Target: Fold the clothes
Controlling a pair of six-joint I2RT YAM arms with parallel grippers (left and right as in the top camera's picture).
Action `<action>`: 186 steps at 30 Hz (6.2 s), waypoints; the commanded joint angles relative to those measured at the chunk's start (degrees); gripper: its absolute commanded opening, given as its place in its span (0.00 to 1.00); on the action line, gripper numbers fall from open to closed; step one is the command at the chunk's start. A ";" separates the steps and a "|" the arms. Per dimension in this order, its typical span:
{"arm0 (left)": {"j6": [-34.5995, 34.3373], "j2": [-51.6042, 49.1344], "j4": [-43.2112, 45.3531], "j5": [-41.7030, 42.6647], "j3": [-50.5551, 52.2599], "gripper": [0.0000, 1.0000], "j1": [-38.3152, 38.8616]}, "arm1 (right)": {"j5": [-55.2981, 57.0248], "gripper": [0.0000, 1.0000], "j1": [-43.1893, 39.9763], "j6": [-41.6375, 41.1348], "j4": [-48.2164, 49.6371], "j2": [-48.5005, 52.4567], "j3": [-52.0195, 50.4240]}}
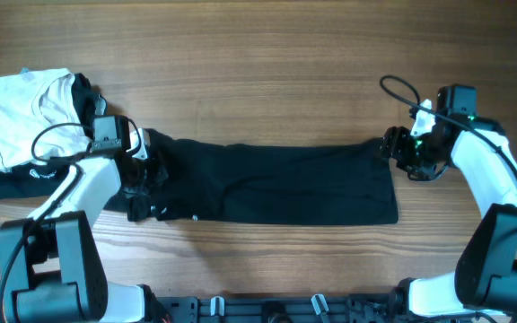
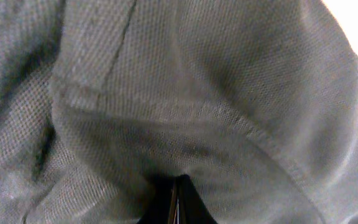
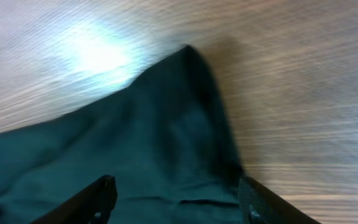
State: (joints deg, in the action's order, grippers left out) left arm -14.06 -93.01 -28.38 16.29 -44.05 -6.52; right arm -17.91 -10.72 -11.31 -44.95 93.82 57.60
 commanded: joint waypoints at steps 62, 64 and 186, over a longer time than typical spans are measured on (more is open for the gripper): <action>-1.38 -2.69 5.03 -5.01 4.42 0.09 0.15 | 16.85 0.57 0.13 -12.50 0.33 -11.69 -8.20; -1.38 -2.67 4.83 -4.98 4.42 0.14 0.15 | 12.17 0.59 -0.96 -10.62 2.23 -11.41 -8.22; -1.38 24.65 -11.21 -0.66 -4.83 0.59 0.15 | -2.34 0.04 29.86 -29.35 18.51 4.04 -3.32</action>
State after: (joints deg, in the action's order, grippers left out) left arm -15.55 -69.19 -39.57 15.94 -48.10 -6.15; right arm -21.56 16.95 -37.12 -29.02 92.53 53.60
